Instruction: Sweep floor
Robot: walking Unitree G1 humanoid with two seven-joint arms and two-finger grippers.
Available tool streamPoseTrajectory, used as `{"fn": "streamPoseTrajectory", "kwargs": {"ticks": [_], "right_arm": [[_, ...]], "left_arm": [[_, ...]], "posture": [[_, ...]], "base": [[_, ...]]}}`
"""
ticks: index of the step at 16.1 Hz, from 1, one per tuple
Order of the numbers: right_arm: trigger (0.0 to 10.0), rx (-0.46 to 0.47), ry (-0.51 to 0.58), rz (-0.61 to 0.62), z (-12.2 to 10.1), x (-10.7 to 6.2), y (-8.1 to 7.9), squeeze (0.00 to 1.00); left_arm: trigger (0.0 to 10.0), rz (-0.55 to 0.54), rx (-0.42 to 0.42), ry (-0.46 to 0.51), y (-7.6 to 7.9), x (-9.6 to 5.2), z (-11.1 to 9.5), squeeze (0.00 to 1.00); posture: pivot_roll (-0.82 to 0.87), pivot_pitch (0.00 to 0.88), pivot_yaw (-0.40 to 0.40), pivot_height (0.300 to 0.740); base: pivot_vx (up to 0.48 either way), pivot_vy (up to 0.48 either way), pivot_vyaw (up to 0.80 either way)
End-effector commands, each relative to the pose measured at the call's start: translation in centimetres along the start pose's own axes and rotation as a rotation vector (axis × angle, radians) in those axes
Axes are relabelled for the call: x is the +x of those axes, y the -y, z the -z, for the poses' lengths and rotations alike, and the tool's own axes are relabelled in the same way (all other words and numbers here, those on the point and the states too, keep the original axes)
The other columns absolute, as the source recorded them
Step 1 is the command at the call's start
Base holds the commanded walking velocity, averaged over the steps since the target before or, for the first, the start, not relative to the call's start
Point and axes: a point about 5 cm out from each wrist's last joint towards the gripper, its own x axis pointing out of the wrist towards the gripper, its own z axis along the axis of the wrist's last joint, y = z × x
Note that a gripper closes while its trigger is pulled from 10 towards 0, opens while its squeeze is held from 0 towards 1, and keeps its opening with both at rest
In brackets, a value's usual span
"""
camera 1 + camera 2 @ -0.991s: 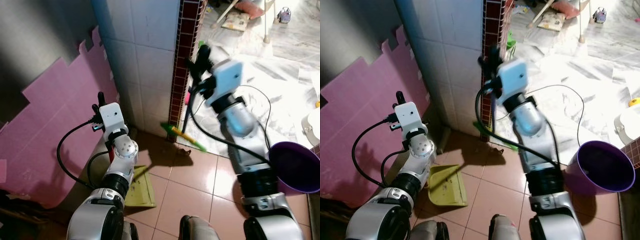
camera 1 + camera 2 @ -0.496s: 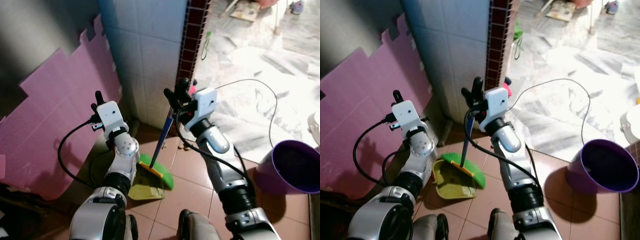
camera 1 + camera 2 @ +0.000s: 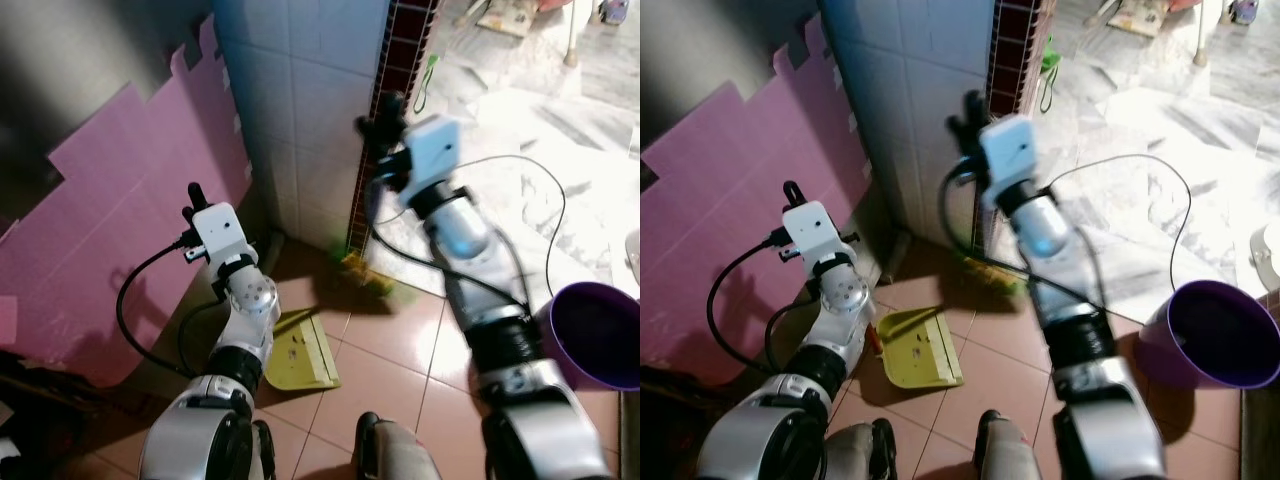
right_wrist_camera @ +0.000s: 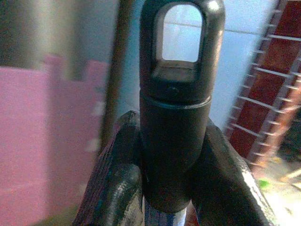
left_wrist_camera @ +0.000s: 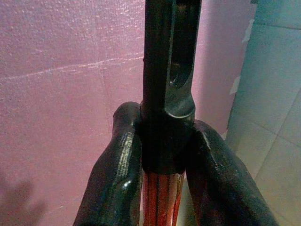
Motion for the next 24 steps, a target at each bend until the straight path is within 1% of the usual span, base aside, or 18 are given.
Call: {"fn": "streamPoseTrajectory", "kwargs": {"ticks": [1, 2, 3, 5, 7, 9, 10, 12, 13, 14, 15, 17, 18, 19, 20, 22, 23, 24], "right_arm": [[10.0, 0.001, 0.039, -0.005, -0.6, 0.6, 0.2, 0.0], [10.0, -0.026, 0.025, -0.019, -0.1, 0.7, 0.4, 0.0], [10.0, -0.082, -0.014, -0.061, 1.3, 0.5, 0.5, 0.0], [10.0, -0.105, -0.083, -0.094, 3.1, -0.2, 0.7, 0.0], [10.0, -0.103, -0.209, -0.101, 5.6, -1.3, 1.2, 0.0], [10.0, -0.025, -0.249, -0.089, 6.4, -1.6, 0.9, 0.0], [10.0, 0.062, -0.252, -0.085, 6.5, -1.5, 0.2, 0.0], [10.0, 0.192, -0.243, -0.07, 6.6, -1.4, -0.7, 0.0], [10.0, 0.324, -0.224, -0.05, 6.3, -1.0, -1.3, 0.0], [10.0, 0.382, -0.222, -0.054, 6.2, -0.7, -1.5, 0.0], [10.0, 0.433, -0.223, -0.078, 5.8, -0.6, -1.6, 0.0], [10.0, 0.522, -0.256, -0.101, 4.8, -1.2, -0.8, 0.0], [10.0, 0.51, -0.238, -0.112, 3.6, -1.5, 0.7, 0.0], [10.0, 0.492, -0.219, -0.109, 3.0, -1.5, 1.4, 0.0], [10.0, 0.379, -0.141, -0.085, 1.4, -1.0, 3.3, 0.0], [10.0, 0.027, 0.019, -0.061, -2.1, 0.1, 6.0, 0.0], [10.0, -0.036, 0.036, -0.027, -2.7, 0.5, 6.7, 0.0], [10.0, -0.07, 0.043, -0.008, -3.0, 0.6, 7.0, 0.0]], "left_arm": [[10.0, 0.023, 0.028, -0.103, 0.2, -1.7, 2.0, 0.0], [10.0, 0.023, 0.032, -0.102, 0.0, -1.7, 2.1, 0.0], [10.0, 0.026, 0.034, -0.1, -0.1, -1.8, 2.2, 0.0], [10.0, 0.027, 0.035, -0.099, -0.2, -1.9, 2.3, 0.0], [10.0, 0.034, 0.039, -0.093, -0.2, -2.0, 2.3, 0.0], [10.0, 0.033, 0.045, -0.094, -0.5, -2.1, 2.4, 0.0], [10.0, 0.035, 0.05, -0.096, -0.6, -2.2, 2.6, 0.0], [10.0, 0.037, 0.052, -0.097, -0.6, -2.2, 2.6, 0.0], [10.0, 0.04, 0.052, -0.1, -0.5, -2.3, 2.6, 0.0], [10.0, 0.045, 0.052, -0.101, -0.3, -2.4, 2.6, 0.0], [10.0, 0.049, 0.051, -0.102, -0.2, -2.4, 2.5, 0.0], [10.0, 0.056, 0.048, -0.102, -0.1, -2.4, 2.4, 0.0], [10.0, 0.058, 0.047, -0.105, 0.0, -2.3, 2.4, 0.0], [10.0, 0.058, 0.046, -0.107, 0.0, -2.3, 2.4, 0.0], [10.0, 0.059, 0.045, -0.11, 0.1, -2.2, 2.4, 0.0], [10.0, 0.067, 0.041, -0.116, 0.4, -2.4, 2.4, 0.0], [10.0, 0.073, 0.039, -0.117, 0.5, -2.4, 2.4, 0.0], [10.0, 0.076, 0.038, -0.117, 0.6, -2.5, 2.4, 0.0]], "posture": [[-0.09, 0.243, 0.009, 0.74], [-0.09, 0.244, 0.008, 0.74], [-0.07, 0.252, 0.009, 0.74], [-0.05, 0.262, 0.01, 0.74], [-0.03, 0.267, 0.013, 0.74], [-0.03, 0.268, 0.013, 0.74], [-0.03, 0.268, 0.014, 0.74], [-0.03, 0.268, 0.014, 0.74], [-0.04, 0.268, 0.017, 0.74], [-0.05, 0.266, 0.016, 0.74], [-0.05, 0.264, 0.014, 0.74], [-0.07, 0.258, 0.012, 0.74], [-0.08, 0.254, 0.011, 0.74], [-0.08, 0.253, 0.01, 0.74], [-0.09, 0.249, 0.01, 0.74], [-0.11, 0.242, 0.012, 0.74], [-0.11, 0.241, 0.012, 0.74], [-0.11, 0.241, 0.012, 0.74]], "base": [[0.0, 0.0, 0.0], [0.0, 0.0, 0.0], [0.0, 0.0, 0.0], [0.0, 0.0, 0.0], [0.0, 0.0, 0.0], [0.0, 0.0, 0.0], [0.0, 0.0, 0.0], [0.0, 0.0, 0.0], [0.0, 0.0, 0.0], [0.0, 0.0, 0.0], [0.0, 0.0, 0.0], [0.0, 0.0, 0.0], [0.0, 0.0, 0.0], [0.0, 0.0, 0.0], [0.0, 0.0, 0.0], [0.0, 0.0, 0.0], [0.0, 0.0, 0.0], [0.0, 0.0, 0.0]]}}
